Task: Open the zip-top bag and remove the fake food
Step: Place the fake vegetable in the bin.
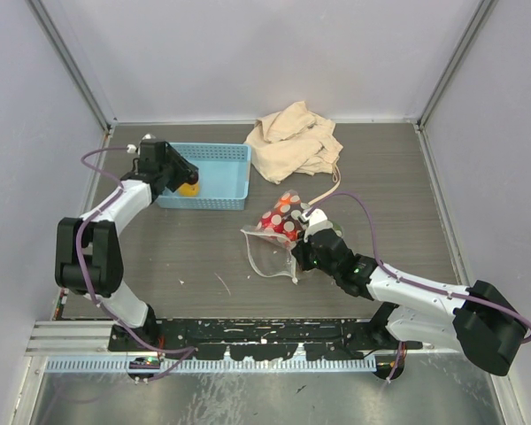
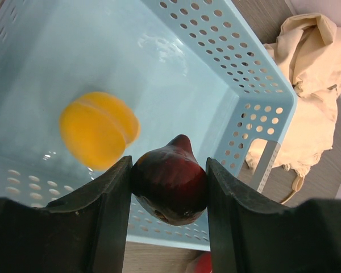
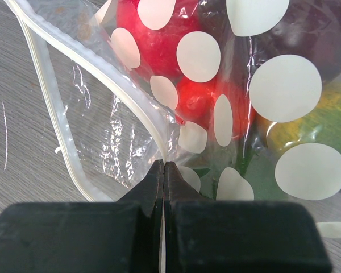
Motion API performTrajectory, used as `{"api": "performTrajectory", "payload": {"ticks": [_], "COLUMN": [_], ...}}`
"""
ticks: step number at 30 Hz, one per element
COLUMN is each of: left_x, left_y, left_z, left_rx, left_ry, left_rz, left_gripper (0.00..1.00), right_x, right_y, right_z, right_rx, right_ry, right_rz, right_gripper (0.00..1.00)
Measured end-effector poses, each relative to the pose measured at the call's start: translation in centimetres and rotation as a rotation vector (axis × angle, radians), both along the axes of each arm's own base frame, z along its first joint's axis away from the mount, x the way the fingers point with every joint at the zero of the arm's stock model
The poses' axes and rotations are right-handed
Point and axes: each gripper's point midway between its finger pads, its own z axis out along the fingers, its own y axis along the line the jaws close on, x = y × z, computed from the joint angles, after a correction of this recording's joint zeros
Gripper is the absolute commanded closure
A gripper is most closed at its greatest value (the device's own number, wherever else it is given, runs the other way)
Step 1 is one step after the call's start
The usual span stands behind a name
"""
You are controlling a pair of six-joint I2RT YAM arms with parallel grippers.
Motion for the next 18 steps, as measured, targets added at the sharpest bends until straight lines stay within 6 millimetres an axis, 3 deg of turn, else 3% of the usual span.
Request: {"api": "performTrajectory", "payload": {"ticks": [6, 10, 14, 18], "left_x": [1.7, 2.0, 2.2, 1.8], "left_y": [-0.2, 0.1, 0.3, 0.5], "left_z": [0.1, 0.5, 0.7, 0.8], "left_rx": [0.049, 0.077, 0.101, 0.123], "left_ry": [0.012, 0.004, -0.006, -0.034], "left_rz": [-0.006, -0.006, -0.013, -0.032], "left_gripper": [0.20, 0.13, 0.00, 0.02], "right_x": [0.0, 0.0, 0.0, 0.0], "right_y": [0.0, 0.0, 0.0, 0.0], "right_z": [0.0, 0.0, 0.0, 0.0], "right_rx": [0.000, 0.000, 0.000, 0.000], "right_ry": [0.000, 0.000, 0.000, 0.001], "right_rz": [0.000, 0.000, 0.001, 0.001], "right_gripper": [0.99, 0.99, 0.99, 0.99]}}
